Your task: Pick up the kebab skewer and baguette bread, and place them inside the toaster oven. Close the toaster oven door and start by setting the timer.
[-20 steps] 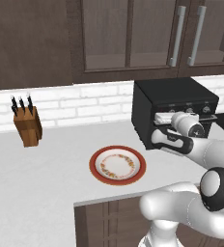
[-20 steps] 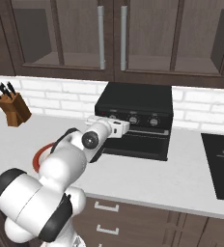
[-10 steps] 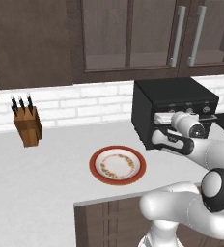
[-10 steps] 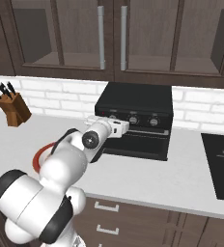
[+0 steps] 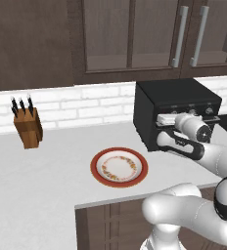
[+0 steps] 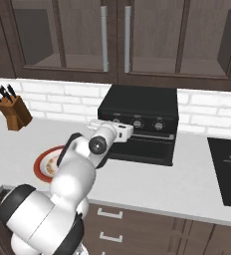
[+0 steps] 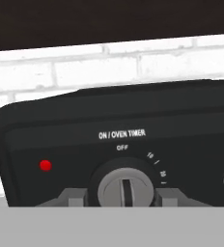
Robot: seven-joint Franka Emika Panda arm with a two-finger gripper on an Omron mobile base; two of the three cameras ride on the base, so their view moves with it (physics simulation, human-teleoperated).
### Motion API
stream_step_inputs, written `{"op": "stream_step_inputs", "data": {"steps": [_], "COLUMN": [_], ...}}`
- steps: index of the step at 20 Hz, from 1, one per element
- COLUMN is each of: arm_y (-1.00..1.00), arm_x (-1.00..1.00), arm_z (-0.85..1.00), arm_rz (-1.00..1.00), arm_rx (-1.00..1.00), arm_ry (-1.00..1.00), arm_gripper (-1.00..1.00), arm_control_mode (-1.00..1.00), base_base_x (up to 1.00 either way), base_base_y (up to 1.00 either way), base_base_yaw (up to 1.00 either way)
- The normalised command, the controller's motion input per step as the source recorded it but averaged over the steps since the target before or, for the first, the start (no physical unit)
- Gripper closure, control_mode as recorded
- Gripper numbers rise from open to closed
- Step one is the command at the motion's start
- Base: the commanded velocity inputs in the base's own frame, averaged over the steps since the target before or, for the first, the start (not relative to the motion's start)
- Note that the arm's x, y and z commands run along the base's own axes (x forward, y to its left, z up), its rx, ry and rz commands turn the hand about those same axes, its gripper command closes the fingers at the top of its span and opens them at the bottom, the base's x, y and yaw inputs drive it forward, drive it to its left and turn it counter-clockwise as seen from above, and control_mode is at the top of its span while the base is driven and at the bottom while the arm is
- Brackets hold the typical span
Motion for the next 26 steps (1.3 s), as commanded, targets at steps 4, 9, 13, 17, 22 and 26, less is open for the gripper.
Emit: {"op": "stream_step_inputs", "data": {"steps": [4, 9, 13, 17, 22, 26], "arm_y": [-0.07, -0.09, 0.00, 0.00, 0.10, 0.10], "arm_x": [0.00, 0.00, 0.00, 0.00, 0.00, -0.03], "arm_z": [0.00, 0.00, 0.00, 0.00, 0.00, 0.00], "arm_rz": [0.12, 0.13, 0.06, 0.00, 0.00, 0.00], "arm_rx": [0.04, 0.04, 0.00, 0.00, 0.00, 0.00], "arm_ry": [0.00, -0.01, 0.00, 0.00, 0.00, 0.00], "arm_gripper": [1.00, 1.00, 1.00, 1.00, 1.00, 1.00], "arm_control_mode": [-1.00, -1.00, -1.00, -1.00, -1.00, -1.00], "base_base_x": [0.00, 0.00, 0.00, 0.00, 0.00, 0.00], "base_base_y": [0.00, 0.00, 0.00, 0.00, 0.00, 0.00], "base_base_yaw": [0.00, 0.00, 0.00, 0.00, 0.00, 0.00]}}
